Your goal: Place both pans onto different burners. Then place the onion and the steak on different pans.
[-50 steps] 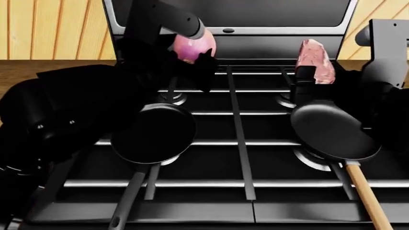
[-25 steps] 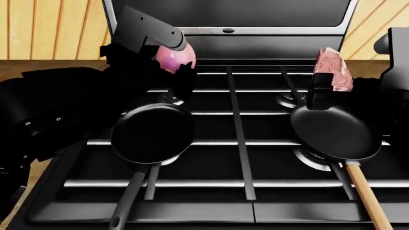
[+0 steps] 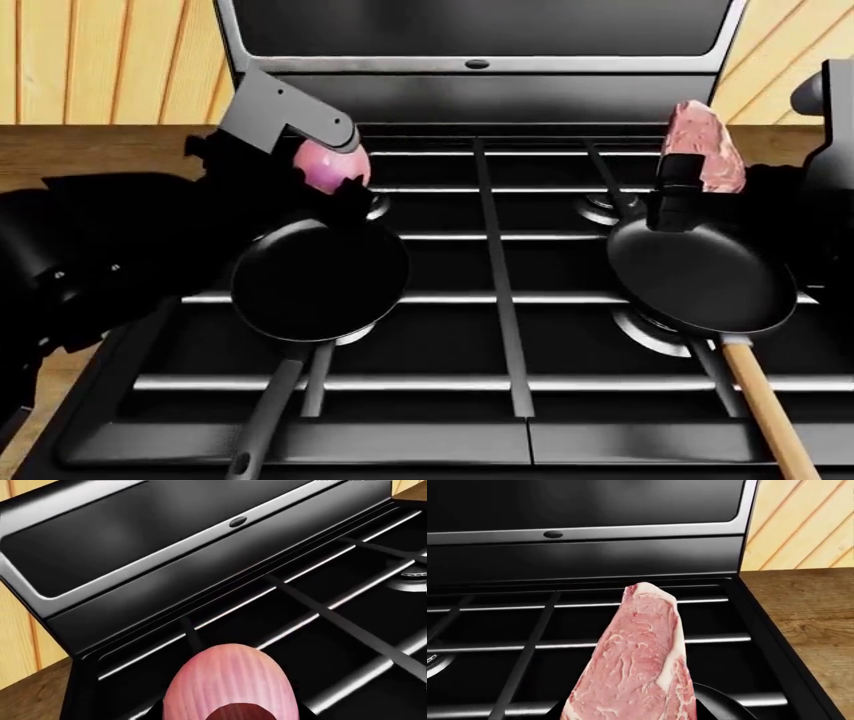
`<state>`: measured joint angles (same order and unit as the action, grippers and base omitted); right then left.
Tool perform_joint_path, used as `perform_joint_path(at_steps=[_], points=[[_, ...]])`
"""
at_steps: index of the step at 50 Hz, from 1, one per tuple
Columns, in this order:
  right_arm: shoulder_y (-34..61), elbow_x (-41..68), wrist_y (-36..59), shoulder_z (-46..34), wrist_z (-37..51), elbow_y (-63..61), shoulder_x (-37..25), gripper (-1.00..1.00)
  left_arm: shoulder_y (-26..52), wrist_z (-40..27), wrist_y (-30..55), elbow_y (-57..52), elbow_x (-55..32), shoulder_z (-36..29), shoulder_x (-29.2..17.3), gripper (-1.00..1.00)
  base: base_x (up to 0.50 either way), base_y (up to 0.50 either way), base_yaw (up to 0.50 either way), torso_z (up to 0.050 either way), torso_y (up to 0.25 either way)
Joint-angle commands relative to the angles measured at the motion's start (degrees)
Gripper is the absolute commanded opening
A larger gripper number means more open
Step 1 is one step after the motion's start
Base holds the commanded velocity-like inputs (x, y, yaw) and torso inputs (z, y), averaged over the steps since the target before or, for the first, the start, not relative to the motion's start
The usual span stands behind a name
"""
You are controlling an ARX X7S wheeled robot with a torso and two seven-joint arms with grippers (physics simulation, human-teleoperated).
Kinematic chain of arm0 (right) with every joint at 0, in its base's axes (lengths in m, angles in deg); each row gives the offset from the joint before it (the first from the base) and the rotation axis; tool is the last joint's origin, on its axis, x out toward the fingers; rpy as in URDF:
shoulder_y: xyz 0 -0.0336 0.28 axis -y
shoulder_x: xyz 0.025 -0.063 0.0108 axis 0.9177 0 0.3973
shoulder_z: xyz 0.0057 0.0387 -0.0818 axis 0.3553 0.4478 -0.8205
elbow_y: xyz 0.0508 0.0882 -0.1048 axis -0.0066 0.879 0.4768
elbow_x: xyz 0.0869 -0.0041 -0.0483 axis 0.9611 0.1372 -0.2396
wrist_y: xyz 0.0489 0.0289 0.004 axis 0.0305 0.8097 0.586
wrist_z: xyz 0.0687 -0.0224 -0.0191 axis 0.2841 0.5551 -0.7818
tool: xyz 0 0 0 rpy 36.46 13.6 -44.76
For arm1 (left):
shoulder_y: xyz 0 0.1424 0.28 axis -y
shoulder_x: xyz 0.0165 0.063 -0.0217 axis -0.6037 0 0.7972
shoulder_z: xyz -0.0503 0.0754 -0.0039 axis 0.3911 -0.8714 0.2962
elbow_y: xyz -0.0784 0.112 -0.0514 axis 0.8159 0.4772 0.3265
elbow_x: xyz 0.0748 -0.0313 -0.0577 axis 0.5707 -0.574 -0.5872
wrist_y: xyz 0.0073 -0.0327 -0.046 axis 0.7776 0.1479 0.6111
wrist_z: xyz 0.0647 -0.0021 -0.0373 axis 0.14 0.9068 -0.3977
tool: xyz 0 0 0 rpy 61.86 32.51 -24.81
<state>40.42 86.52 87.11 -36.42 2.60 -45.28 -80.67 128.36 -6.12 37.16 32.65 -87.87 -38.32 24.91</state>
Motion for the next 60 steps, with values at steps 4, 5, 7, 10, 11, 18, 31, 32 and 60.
perform_joint_path(at_steps=[4,5,7,10,11,18,31,32,60], points=[[0.21,-1.1,0.11,0.49,-0.62,-0.28,-0.17,-1.0,-0.97,0.03,-0.19,1.47,0.54,-0.83,-0.96,-1.0,0.0,0.0,0.0,0.0,0.003],[0.29,-1.14,0.14,0.44,-0.62,-0.22,-0.09,-1.0,-1.08,0.03,-0.2,1.47,0.56,-0.88,-1.01,-1.0,0.0,0.0,0.0,0.0,0.0],[0.39,-1.23,0.16,0.36,-0.65,-0.14,0.02,-1.0,-1.27,0.04,-0.23,1.48,0.63,-0.98,-1.08,-1.0,0.0,0.0,0.0,0.0,0.0],[0.43,-1.31,0.16,0.27,-0.69,-0.07,0.1,-1.0,-1.71,0.2,-0.49,1.81,0.96,-1.23,-1.22,-1.0,0.0,0.0,0.0,0.0,0.0],[0.43,-1.32,0.16,0.26,-0.7,-0.04,0.12,-1.0,-1.85,0.25,-0.57,1.94,1.07,-1.31,-1.25,-1.0,0.0,0.0,0.0,0.0,0.0],[0.62,-1.54,0.18,0.09,-0.93,0.22,0.28,-1.0,-2.76,0.44,-0.88,2.26,1.57,-1.84,-1.55,-1.0,0.0,0.0,0.0,0.0,0.0],[0.34,-1.36,0.01,0.15,-0.74,-0.08,0.03,-1.0,-4.59,0.2,-0.72,1.3,1.8,-2.82,-2.49,-1.0,0.0,0.0,0.0,0.0,0.001],[0.33,-1.38,-0.01,0.13,-0.76,-0.08,0.04,-1.0,-4.68,0.2,-0.68,1.23,1.82,-2.91,-2.5,-1.0,0.0,0.0,0.0,0.0,0.0],[0.95,-2.14,0.12,-0.55,-1.17,0.89,0.64,-1.0,-6.32,1.7,-1.17,2.19,3.82,-5.28,-2.31,-1.0,0.0,0.0,0.0,0.0,0.0]])
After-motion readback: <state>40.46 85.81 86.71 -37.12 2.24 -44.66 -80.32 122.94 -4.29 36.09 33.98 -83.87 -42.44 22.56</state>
